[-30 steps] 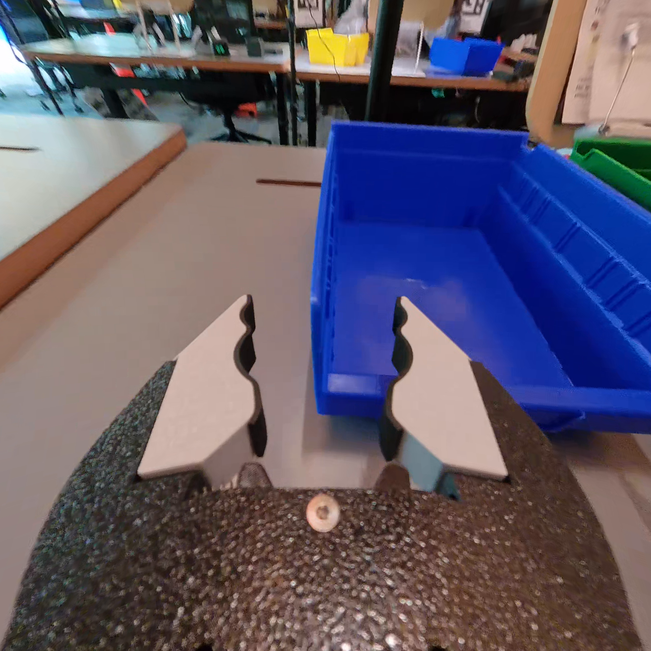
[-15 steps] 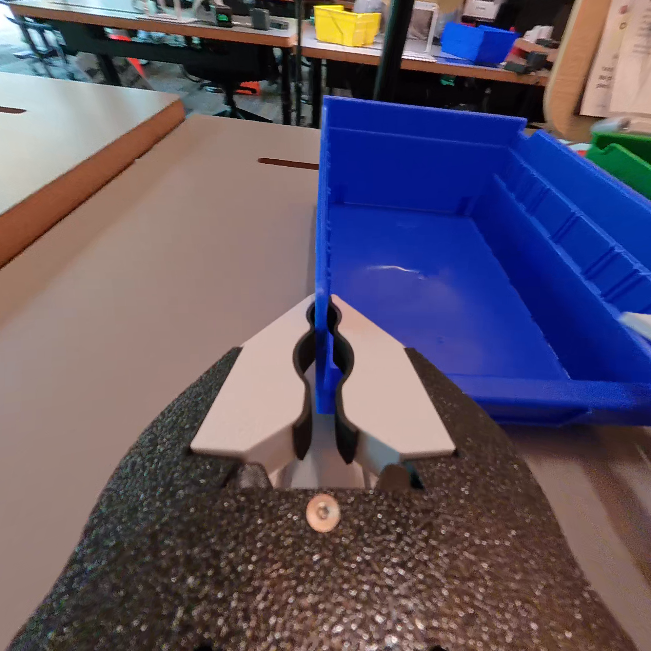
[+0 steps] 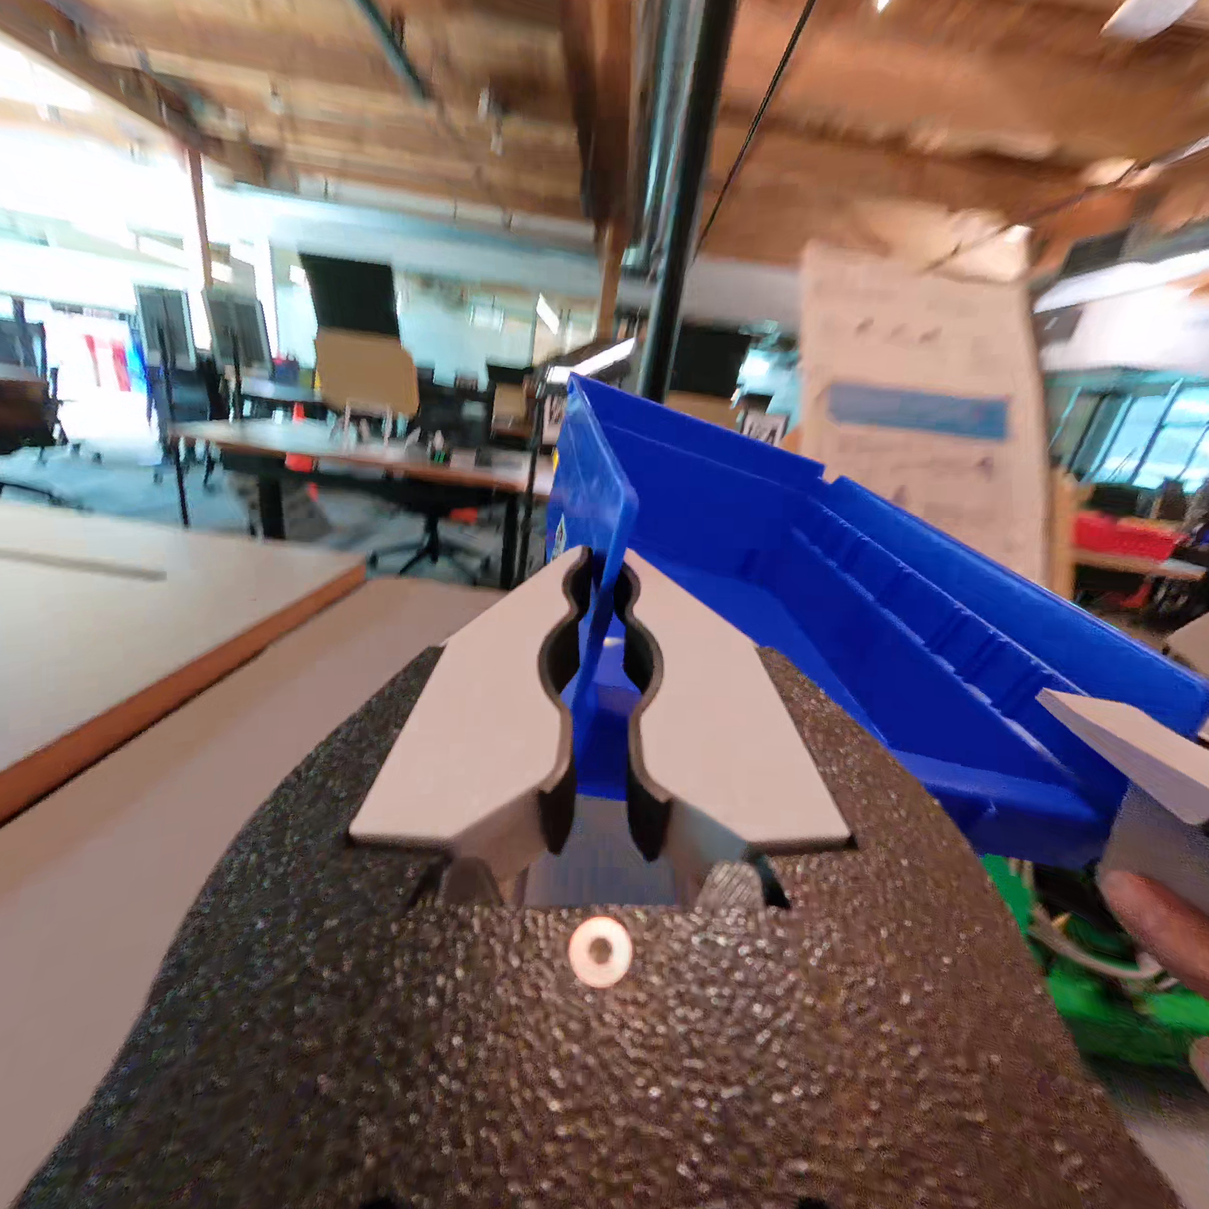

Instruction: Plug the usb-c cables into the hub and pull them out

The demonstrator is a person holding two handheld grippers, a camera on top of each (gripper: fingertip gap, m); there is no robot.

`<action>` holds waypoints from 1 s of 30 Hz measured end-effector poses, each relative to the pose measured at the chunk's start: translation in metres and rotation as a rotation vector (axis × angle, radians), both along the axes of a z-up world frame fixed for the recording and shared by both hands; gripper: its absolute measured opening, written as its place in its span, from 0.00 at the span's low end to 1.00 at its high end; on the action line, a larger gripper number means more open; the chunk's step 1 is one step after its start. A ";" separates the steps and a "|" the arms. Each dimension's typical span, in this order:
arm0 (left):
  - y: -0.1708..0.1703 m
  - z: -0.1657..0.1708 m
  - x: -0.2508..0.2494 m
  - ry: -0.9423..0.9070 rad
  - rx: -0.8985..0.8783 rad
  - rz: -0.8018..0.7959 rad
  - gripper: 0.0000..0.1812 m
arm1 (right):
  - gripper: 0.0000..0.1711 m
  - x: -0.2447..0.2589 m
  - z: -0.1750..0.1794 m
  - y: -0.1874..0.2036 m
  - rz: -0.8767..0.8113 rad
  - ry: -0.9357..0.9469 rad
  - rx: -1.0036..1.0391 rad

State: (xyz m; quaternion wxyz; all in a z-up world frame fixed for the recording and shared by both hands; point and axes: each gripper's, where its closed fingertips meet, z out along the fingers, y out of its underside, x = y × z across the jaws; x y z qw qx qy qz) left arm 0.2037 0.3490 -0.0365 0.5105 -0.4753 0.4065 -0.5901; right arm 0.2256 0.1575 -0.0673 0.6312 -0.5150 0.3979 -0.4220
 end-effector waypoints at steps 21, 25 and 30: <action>-0.402 0.004 -0.015 -0.006 0.091 -0.575 0.05 | 0.01 -0.080 -0.015 -0.397 -0.500 0.080 0.054; -0.471 -0.046 0.014 0.164 0.046 -0.658 0.06 | 0.01 -0.065 -0.050 -0.463 -0.563 0.221 0.017; -0.515 -0.095 0.026 0.291 0.065 -0.676 0.09 | 0.00 -0.047 -0.094 -0.504 -0.559 0.370 0.019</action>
